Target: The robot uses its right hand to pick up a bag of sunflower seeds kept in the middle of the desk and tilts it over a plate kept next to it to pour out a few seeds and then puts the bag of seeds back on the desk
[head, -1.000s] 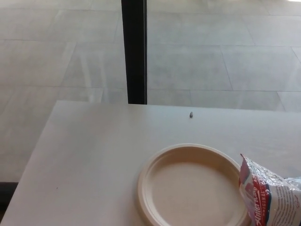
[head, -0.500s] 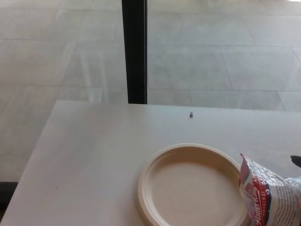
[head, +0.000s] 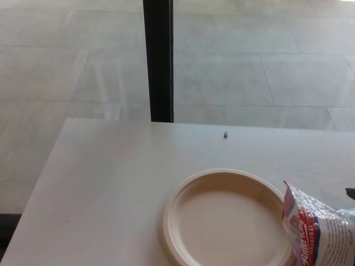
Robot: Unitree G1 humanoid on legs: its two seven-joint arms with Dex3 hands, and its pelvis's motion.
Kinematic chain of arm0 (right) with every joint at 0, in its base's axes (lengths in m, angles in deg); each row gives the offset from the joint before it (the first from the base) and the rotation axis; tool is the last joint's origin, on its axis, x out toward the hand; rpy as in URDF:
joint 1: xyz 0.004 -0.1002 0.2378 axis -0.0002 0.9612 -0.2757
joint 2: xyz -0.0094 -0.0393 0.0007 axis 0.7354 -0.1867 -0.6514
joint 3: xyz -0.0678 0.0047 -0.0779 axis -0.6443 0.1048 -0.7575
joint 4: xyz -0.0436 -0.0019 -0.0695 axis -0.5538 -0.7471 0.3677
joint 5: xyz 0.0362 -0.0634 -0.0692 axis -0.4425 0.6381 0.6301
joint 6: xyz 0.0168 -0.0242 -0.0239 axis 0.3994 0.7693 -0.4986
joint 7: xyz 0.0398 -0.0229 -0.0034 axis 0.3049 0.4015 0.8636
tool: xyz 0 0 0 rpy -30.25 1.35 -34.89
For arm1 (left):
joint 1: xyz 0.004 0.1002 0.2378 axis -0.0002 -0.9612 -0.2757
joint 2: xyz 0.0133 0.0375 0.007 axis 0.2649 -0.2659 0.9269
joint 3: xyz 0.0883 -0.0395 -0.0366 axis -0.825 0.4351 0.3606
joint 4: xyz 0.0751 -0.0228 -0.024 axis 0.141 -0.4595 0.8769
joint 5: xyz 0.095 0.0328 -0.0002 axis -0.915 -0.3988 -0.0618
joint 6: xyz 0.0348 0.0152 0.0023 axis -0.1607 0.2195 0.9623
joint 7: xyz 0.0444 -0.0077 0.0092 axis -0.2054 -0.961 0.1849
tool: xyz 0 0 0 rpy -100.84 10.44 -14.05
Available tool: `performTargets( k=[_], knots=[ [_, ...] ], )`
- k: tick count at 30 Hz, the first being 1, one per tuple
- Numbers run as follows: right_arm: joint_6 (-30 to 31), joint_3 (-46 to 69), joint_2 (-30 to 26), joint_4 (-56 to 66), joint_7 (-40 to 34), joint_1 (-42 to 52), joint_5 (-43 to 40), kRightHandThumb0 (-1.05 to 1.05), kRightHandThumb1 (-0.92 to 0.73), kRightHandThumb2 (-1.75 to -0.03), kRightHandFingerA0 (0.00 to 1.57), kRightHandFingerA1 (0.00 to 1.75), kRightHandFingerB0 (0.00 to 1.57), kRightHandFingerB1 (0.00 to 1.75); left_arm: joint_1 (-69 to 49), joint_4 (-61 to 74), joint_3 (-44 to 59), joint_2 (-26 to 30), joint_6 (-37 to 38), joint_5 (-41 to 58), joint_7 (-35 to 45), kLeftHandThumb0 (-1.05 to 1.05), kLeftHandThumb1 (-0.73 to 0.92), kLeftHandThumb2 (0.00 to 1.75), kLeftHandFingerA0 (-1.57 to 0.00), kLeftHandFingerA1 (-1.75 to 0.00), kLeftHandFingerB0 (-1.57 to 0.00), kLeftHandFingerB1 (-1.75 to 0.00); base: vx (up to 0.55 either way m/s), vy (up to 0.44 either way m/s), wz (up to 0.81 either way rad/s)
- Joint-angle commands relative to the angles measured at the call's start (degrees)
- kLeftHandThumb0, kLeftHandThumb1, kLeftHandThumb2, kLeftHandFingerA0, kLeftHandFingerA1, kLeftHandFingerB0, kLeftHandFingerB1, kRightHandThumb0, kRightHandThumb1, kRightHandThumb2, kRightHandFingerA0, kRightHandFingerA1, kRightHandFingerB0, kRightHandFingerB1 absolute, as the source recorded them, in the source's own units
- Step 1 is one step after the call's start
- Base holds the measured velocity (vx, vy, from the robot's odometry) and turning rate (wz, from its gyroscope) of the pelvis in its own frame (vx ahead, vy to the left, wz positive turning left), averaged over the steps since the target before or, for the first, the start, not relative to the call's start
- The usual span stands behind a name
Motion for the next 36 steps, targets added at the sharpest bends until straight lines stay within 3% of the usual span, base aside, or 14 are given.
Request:
performTargets(
  k=[1, 3, 4, 5, 6, 10, 13, 14, 23, 24, 25, 26, 33, 36],
  knots=[
    [-0.2, -1.2, -0.5, 3.5, 0.2, 0.7, 2.7, -0.77, -0.45, -0.86, 0.0, 0.17, 0.0, 0.17, -0.6, -0.3, -0.5, 0.6, 2.0, -0.3, -0.1, -0.68, 0.7, 0.61, -0.35, -0.55, -0.32, -0.36, 0.0, 0.0, 0.0],
    [-2.4, -2.4, -1.2, 4.5, 0.6, 1.7, 4.3, -0.75, -0.42, -0.87, 0.0, 0.21, 0.0, 0.24, -0.5, -0.4, -0.4, 0.5, 2.1, -0.1, -0.3, -0.68, 0.7, 0.61, -0.36, -0.56, -0.35, -0.37, 0.0, 0.0, 0.0],
    [-3.2, -2.8, -1.5, 4.6, 0.6, 1.9, 4.9, -0.81, -0.52, -0.63, 0.0, 0.3, 0.0, 0.23, -0.5, -0.4, -0.5, 0.5, 2.2, -0.2, -0.7, -0.68, 0.7, 0.61, -0.37, -0.56, -0.36, -0.37, 0.0, 0.0, 0.0],
    [-3.5, -3.1, -1.6, 4.5, 0.5, 1.9, 5.2, -0.81, -0.52, -0.63, 0.0, 0.3, 0.0, 0.23, -0.4, -0.4, -0.5, 0.5, 2.3, -0.2, -1.0, -0.68, 0.7, 0.61, -0.37, -0.56, -0.36, -0.37, 0.0, 0.0, 0.0],
    [-3.3, -3.7, -2.2, 4.7, 1.1, 2.3, 5.7, -0.71, -0.4, -0.85, 0.0, 0.21, 0.0, 0.26, -0.4, -0.5, -0.6, 0.6, 2.4, -0.3, -1.1, -0.73, 0.6, 0.7, -0.36, -0.59, -0.34, -0.41, 0.0, 0.0, 0.0],
    [-4.3, -4.7, -3.8, 3.5, 2.0, 2.7, 6.5, -0.84, -0.48, -0.85, 0.0, 0.06, 0.0, 0.12, -0.2, -0.6, -1.2, 0.7, 2.4, -0.9, -2.1, -0.7, 0.72, 0.62, -0.37, -0.57, -0.37, -0.38, 0.0, 0.0, 0.0],
    [-5.0, -5.0, -4.5, 2.4, 2.6, 2.7, 6.3, -0.78, -0.42, -0.75, 0.0, 0.16, 0.0, 0.21, -0.5, -0.8, -1.5, 0.9, 2.9, -1.0, -2.3, -0.71, 0.72, 0.62, -0.39, -0.57, -0.38, -0.38, 0.0, 0.0, 0.0],
    [-5.5, -5.0, -4.7, 1.4, 2.7, 2.6, 6.3, -0.87, -0.5, -0.87, 0.0, 0.06, 0.0, 0.09, -0.5, -0.9, -1.5, 0.9, 3.0, -0.9, -2.4, -0.73, 0.71, 0.62, -0.39, -0.56, -0.39, -0.38, 0.0, 0.0, 0.0],
    [-6.8, -5.9, -4.7, -1.9, 2.4, 1.0, 7.7, -0.86, -0.5, -0.88, 0.0, 0.05, 0.0, 0.11, -0.3, -0.5, -1.9, 0.4, 3.3, -1.0, -2.6, -0.7, 0.72, 0.62, -0.38, -0.58, -0.4, -0.39, 0.0, 0.0, 0.0],
    [-6.7, -6.1, -4.5, -1.7, 2.3, 0.9, 8.1, -0.9, -0.46, -0.62, 0.0, 0.13, 0.0, 0.21, -0.3, -0.5, -1.9, 0.4, 3.4, -0.9, -2.4, -0.7, 0.72, 0.62, -0.38, -0.57, -0.39, -0.4, 0.0, 0.0, 0.0],
    [-6.4, -6.4, -4.3, -1.5, 2.0, 0.8, 8.6, -0.9, -0.46, -0.62, 0.0, 0.13, 0.0, 0.21, -0.3, -0.7, -1.8, 0.4, 3.5, -0.6, -2.1, -0.7, 0.72, 0.62, -0.38, -0.57, -0.39, -0.4, 0.0, 0.0, 0.0],
    [-5.4, -6.8, -4.1, -0.3, 2.1, 0.9, 9.1, -0.82, -0.49, -0.86, 0.0, 0.05, 0.0, 0.11, -0.6, -0.4, -2.6, 0.5, 4.0, -1.5, -2.7, -0.73, 0.73, 0.62, -0.38, -0.57, -0.4, -0.4, 0.0, 0.0, 0.0],
    [-4.2, -10.0, -3.2, 1.1, -1.1, -0.1, 15.0, -0.59, -0.38, -0.76, 0.0, 0.25, 0.0, 0.25, -0.9, -0.8, -3.8, 0.5, 5.3, -1.8, -3.5, -0.71, 0.73, 0.62, -0.42, -0.57, -0.41, -0.4, 0.0, 0.0, 0.0],
    [-4.3, -12.0, -4.4, 1.8, -1.9, -0.3, 18.8, -0.41, -0.35, -0.65, 0.0, 0.4, 0.0, 0.15, -0.9, -0.8, -4.0, 0.5, 5.1, -1.7, -3.8, -0.69, 0.73, 0.62, -0.43, -0.59, -0.4, -0.41, 0.0, 0.0, 0.0]
  ],
)
